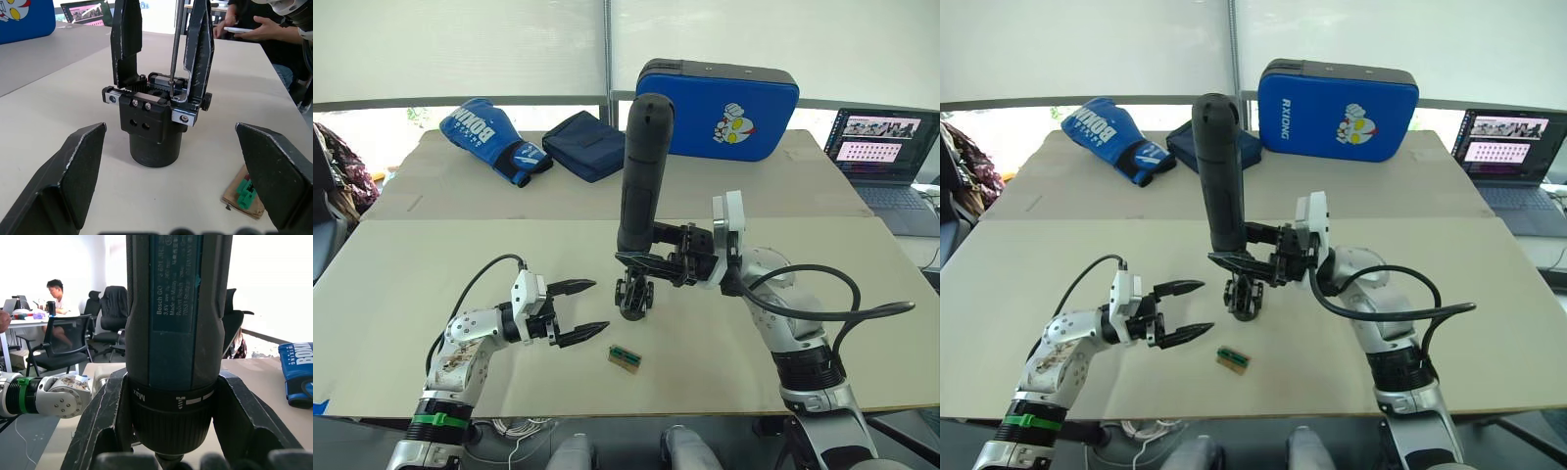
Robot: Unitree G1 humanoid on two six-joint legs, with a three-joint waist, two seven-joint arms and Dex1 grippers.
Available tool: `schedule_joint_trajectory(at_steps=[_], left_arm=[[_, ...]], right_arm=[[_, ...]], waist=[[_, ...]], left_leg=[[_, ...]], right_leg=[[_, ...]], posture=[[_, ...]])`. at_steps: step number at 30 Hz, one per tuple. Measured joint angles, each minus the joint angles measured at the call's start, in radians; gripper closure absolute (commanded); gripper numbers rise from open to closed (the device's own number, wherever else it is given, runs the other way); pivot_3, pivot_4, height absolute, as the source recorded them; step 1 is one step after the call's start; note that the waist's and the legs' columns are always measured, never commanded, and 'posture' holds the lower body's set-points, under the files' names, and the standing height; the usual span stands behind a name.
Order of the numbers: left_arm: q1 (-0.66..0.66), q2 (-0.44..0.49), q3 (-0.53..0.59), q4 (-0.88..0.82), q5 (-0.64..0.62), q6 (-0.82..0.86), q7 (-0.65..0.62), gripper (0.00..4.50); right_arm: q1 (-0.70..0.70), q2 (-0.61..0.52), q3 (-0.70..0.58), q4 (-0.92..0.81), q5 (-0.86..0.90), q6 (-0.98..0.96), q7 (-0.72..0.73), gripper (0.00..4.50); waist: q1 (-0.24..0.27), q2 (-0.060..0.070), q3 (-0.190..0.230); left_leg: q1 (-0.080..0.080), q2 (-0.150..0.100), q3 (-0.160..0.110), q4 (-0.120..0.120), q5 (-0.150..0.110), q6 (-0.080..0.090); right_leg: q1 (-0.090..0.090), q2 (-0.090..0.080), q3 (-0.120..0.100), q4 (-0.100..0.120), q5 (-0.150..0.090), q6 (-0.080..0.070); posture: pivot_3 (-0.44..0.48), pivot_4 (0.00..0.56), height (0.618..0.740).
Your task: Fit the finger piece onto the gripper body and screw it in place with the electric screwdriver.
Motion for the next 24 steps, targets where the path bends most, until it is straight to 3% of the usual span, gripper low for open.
schedule_joint_trajectory(at_steps=[24], left_arm=[[0.01, -0.001, -0.005, 0.005, 0.0, -0.017, 0.005, 0.0]], right_arm=[[0.0, 0.0, -0.006, 0.0, 0.012, 0.024, 0.009, 2.61]], waist=[[0.0, 0.0, 0.0]], left_leg=[[0.0, 0.0, 0.0, 0.0, 0.0, 0.0]], right_leg=[[0.0, 0.0, 0.0, 0.0, 0.0, 0.0]], posture=[[0.0, 0.15, 0.74]])
